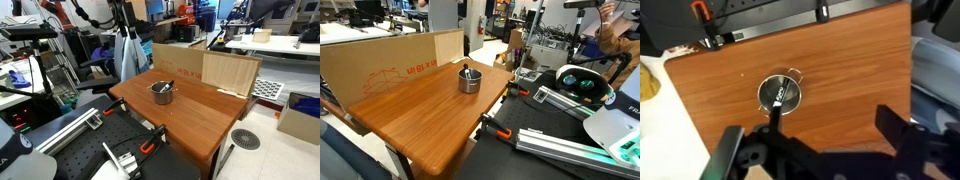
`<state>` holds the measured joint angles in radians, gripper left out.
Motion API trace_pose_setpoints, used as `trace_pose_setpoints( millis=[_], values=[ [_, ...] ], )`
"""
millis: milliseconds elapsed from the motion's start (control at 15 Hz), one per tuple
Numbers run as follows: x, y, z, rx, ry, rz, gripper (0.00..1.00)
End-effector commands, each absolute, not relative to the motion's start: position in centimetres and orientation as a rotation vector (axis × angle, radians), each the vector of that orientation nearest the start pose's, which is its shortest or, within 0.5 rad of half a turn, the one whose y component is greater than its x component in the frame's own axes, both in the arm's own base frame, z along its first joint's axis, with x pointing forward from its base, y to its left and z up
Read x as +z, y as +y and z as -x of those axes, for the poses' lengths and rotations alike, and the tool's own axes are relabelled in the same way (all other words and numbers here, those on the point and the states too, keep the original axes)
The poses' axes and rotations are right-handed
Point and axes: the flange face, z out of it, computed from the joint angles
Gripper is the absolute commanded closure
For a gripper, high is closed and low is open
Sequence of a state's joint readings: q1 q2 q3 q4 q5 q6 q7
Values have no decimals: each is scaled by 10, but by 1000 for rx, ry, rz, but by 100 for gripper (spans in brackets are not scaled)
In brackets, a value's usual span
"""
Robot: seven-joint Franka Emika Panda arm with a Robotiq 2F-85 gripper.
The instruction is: Remove the marker from the bowl and put it on the table
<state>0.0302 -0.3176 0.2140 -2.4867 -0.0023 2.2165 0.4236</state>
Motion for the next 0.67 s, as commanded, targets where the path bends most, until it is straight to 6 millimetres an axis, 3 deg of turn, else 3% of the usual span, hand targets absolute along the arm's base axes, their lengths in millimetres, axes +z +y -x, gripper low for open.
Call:
trace_pose_setpoints(
  millis=[0, 600],
  values=[
    [407, 106, -425, -99, 298, 3177, 0],
    [408, 106, -425, -103, 297, 3176, 0]
  ],
)
